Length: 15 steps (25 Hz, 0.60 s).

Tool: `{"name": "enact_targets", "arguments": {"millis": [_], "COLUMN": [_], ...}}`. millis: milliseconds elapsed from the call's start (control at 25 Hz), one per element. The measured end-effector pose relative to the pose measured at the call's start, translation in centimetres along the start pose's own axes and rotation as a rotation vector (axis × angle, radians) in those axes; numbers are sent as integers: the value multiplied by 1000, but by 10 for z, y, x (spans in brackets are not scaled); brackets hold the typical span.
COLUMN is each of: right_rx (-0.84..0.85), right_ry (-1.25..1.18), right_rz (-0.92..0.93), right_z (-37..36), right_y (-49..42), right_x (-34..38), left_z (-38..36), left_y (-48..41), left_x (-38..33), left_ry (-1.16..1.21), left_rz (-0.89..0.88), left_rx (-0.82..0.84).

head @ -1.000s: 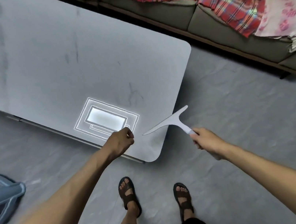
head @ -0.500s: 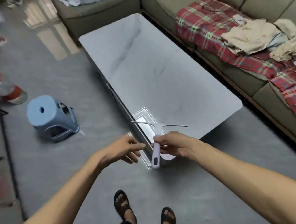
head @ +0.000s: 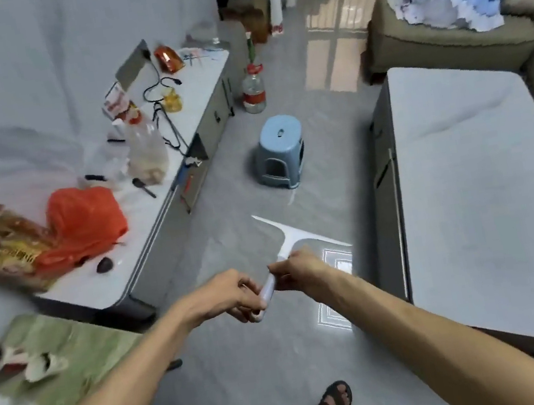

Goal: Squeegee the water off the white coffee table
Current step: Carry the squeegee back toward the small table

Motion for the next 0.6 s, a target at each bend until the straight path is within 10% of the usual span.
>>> {"name": "enact_targets", "arguments": {"millis": [600], "right_rx": [335], "right_ry": [450], "right_rz": [-243], "right_z": [-488], "right_y": [1], "right_x": [-272], "left_z": [166], "left_y": [122], "left_x": [542], "left_ry": [306], "left_rz": [273], "left_rx": [-316]}}
Point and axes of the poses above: each hand's wrist, its own y-axis away from the middle knuckle, its own z-axis out of the back of the hand, x = y × z, the point moved 6 cm from there along -y, towards the middle knuckle, and after that the axes turned 13 degrees about z, right-handed, at the moved point
